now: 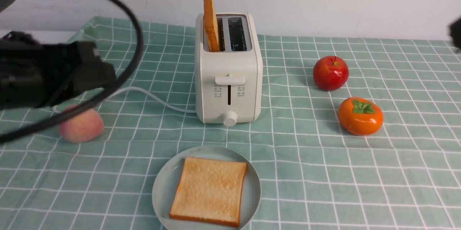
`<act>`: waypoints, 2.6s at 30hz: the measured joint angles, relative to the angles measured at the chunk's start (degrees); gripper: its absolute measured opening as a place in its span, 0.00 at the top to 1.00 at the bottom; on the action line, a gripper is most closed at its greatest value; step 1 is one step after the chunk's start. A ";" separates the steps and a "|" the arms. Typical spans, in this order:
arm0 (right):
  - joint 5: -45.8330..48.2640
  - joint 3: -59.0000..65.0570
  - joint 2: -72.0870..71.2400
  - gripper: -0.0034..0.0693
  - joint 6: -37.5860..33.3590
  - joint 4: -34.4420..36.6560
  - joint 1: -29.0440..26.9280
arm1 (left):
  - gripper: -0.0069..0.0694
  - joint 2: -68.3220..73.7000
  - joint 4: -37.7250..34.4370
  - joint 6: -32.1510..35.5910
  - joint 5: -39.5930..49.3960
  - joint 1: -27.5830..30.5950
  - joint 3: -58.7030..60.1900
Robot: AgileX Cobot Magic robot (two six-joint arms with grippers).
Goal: Take toasted bread from bread machine on blue coffee table place on plate.
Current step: 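Reach for a toast slice standing in the toaster with the left gripper, then place the slice of bread on the plate with the left gripper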
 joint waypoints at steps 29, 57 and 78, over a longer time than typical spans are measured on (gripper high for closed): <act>-20.33 45.56 -50.30 0.95 17.53 -12.00 0.00 | 0.22 49.21 3.24 6.66 -20.71 -9.96 -42.22; -19.37 45.85 -50.24 0.93 17.66 -17.72 0.00 | 0.88 26.66 7.72 4.73 15.02 -10.08 -44.24; -19.39 50.95 -50.24 0.91 17.53 -16.11 0.00 | 0.88 33.05 -10.97 2.21 3.49 -10.08 -6.75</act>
